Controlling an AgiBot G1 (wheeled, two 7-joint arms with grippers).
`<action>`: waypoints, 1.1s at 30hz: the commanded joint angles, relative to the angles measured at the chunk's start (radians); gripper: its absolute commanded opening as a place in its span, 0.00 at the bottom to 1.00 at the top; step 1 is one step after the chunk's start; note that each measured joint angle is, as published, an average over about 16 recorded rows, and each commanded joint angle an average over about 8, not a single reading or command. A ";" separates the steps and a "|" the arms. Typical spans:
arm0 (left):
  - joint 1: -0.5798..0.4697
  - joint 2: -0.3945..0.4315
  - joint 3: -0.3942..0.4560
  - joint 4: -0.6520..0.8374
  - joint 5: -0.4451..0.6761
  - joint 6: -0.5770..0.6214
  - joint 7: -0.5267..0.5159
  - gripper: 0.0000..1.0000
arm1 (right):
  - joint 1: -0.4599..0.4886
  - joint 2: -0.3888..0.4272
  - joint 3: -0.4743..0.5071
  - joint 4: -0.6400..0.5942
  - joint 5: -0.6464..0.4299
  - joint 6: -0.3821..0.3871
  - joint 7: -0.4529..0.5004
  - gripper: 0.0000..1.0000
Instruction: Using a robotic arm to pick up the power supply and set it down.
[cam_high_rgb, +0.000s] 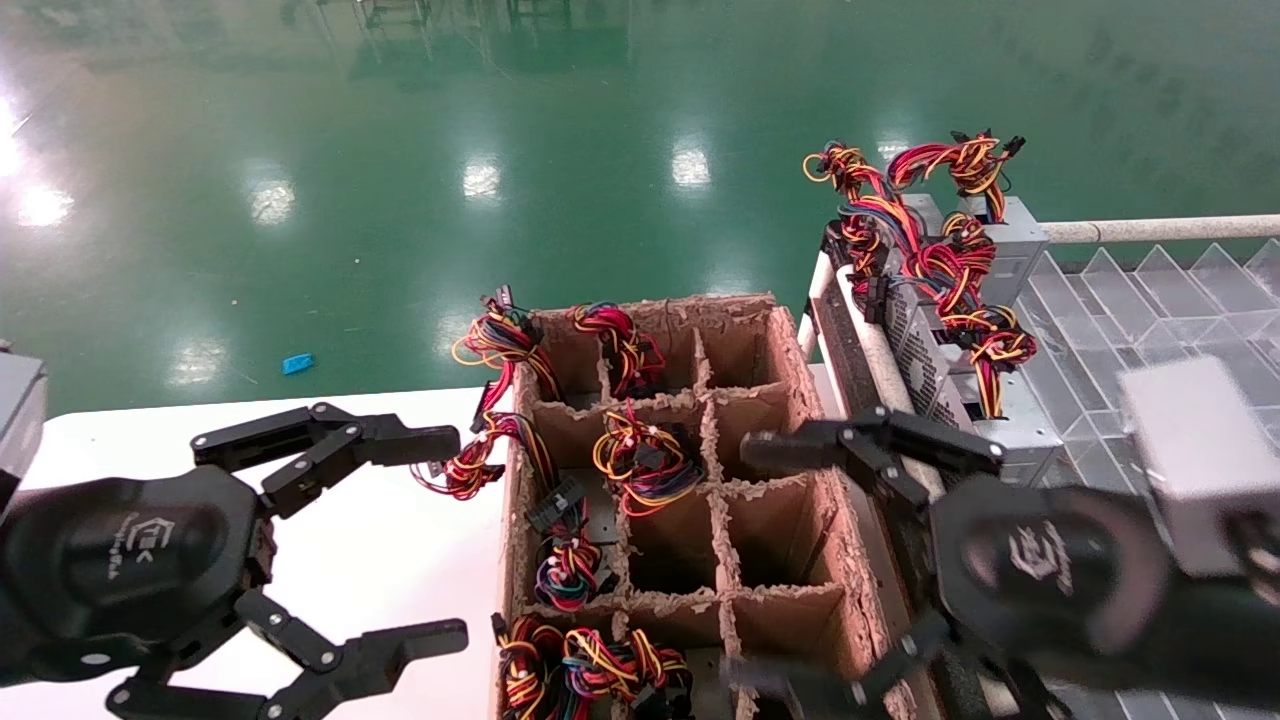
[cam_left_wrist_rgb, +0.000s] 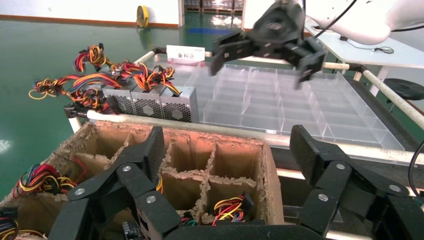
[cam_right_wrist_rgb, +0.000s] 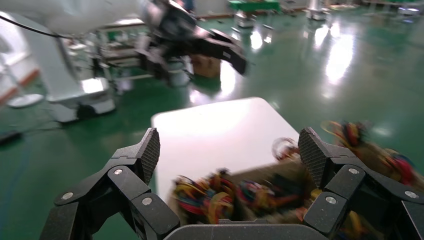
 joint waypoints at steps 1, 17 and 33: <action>0.000 0.000 0.000 0.000 0.000 0.000 0.000 0.00 | 0.003 0.003 -0.001 0.001 -0.020 0.015 -0.006 1.00; 0.000 0.000 0.000 0.000 0.000 0.000 0.000 0.00 | 0.069 -0.119 -0.089 0.025 -0.355 0.240 -0.111 1.00; 0.000 0.000 0.000 0.000 0.000 0.000 0.000 0.00 | 0.119 -0.249 -0.190 -0.037 -0.572 0.324 -0.175 0.78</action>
